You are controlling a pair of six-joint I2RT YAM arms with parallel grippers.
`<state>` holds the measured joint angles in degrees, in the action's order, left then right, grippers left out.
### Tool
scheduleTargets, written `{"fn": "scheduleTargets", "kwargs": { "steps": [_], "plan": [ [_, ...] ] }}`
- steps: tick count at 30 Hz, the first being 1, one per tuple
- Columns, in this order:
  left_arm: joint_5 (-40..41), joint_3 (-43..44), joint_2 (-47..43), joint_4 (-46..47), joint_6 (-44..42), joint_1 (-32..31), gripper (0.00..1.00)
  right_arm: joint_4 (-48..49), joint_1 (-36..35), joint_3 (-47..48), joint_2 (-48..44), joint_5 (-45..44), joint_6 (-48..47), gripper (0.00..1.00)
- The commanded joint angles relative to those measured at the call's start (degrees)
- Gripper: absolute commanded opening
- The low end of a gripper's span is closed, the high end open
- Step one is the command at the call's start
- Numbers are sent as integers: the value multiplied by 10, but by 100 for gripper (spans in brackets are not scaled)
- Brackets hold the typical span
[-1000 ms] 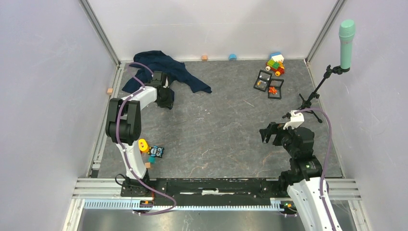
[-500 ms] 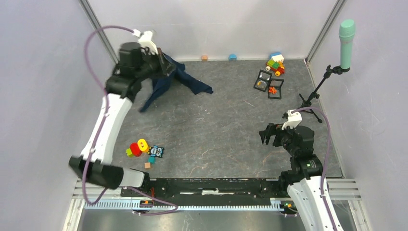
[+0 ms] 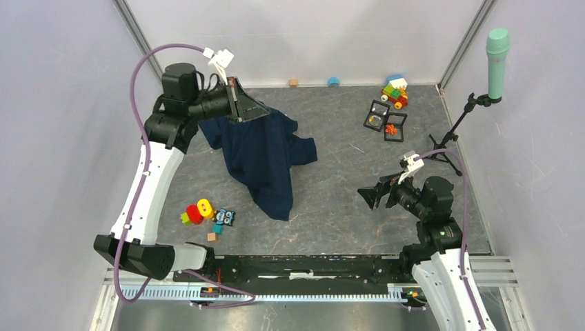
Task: Pin the brooch onto the clothing
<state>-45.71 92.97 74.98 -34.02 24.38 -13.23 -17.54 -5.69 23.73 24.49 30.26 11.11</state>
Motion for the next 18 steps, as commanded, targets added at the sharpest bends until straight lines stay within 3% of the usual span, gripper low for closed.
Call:
{"fn": "scheduleTargets", "kwargs": {
  "steps": [1,8,14,18],
  "plan": [
    [-39,-32,-16,87,69,2,3,106,-4,-4,18,96,47,98],
    [-27,-69,-17,168,117,2,2,244,-82,-74,26,63,113,98],
    [-18,-75,-21,202,140,5,2,340,-286,-89,143,-103,101,98],
    [-21,-74,-25,218,158,13,2,452,-373,-91,252,-190,96,98]
  ]
}}
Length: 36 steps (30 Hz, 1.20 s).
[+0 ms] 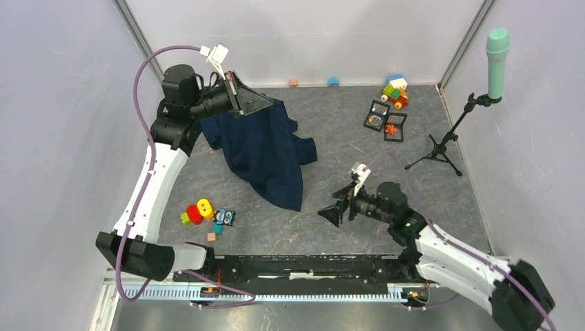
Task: Pin the brooch onto the clothing
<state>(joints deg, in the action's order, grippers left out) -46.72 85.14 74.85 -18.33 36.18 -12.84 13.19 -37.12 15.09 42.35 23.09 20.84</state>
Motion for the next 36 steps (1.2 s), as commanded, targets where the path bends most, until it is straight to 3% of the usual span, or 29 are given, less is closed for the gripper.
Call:
{"fn": "scheduleTargets", "kwargs": {
  "steps": [1,9,17,24,32,33,36],
  "plan": [
    [-13,6,-26,66,45,11,2,171,-76,-4,99,-136,-6,98],
    [-39,17,-24,86,69,33,2,353,-117,42,317,-177,-29,94],
    [-59,18,-19,109,94,50,2,344,-117,136,459,-227,-97,92],
    [-67,18,-24,116,102,58,2,300,-106,206,523,-291,-150,95],
    [-69,20,-26,118,104,61,2,333,-75,246,579,-163,-168,98],
    [-72,20,-25,122,105,62,2,330,-75,258,590,-152,-172,97],
    [-93,8,-17,168,145,69,2,325,-72,290,612,-122,-182,80]
  ]
}}
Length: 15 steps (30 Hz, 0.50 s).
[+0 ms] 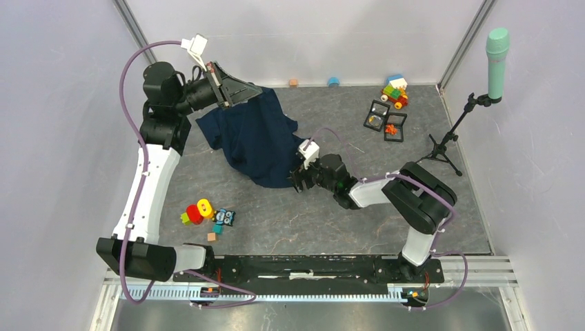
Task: Pin the brooch onto the clothing
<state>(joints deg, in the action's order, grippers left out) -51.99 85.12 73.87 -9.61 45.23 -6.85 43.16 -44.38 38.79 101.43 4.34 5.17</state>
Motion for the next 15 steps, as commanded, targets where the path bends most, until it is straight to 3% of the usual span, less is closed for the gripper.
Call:
{"fn": "scheduleTargets", "kwargs": {
  "steps": [1,2,6,9,11,15],
  "plan": [
    [-46,0,-4,101,76,11,2,26,2,62,26,73,-24,70],
    [-48,-4,-3,121,88,15,2,26,5,67,27,82,-22,60],
    [-42,6,0,114,80,34,2,-9,18,65,-13,67,-14,1],
    [16,53,-2,-13,-24,54,2,-101,22,51,-108,-25,-36,0],
    [102,98,-5,-121,-110,57,2,-190,24,60,-186,-101,-62,0],
    [233,145,-28,-187,-182,58,2,-363,26,128,-333,-181,-125,0]
  ]
}}
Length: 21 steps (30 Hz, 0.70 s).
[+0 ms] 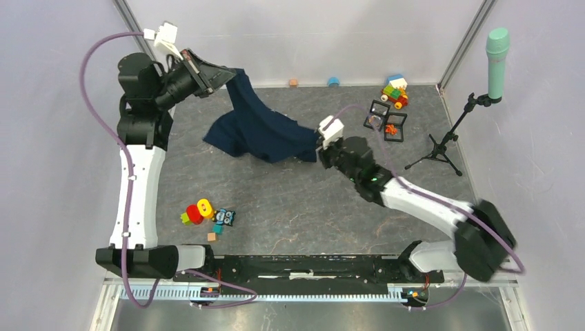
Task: Pin the brooch onto the clothing
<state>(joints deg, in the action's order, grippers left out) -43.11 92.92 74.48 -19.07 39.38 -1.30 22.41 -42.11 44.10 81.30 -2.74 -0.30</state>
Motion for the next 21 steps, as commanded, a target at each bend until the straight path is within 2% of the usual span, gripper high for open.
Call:
{"fn": "scheduleTargets", "kwargs": {
  "steps": [1,5,11,15,21],
  "plan": [
    [168,75,-42,-94,-127,3,2,-197,3,104,-166,-115,-87,0],
    [244,134,-57,-95,-138,3,2,-319,3,237,-245,-147,-139,0],
    [307,269,-44,-122,-176,3,2,-396,3,451,-262,-213,-188,0],
    [295,324,-38,-140,-191,3,2,-418,3,540,-258,-215,-192,0],
    [230,325,-61,-136,-191,3,2,-406,3,562,-288,-170,-184,0]
  ]
}}
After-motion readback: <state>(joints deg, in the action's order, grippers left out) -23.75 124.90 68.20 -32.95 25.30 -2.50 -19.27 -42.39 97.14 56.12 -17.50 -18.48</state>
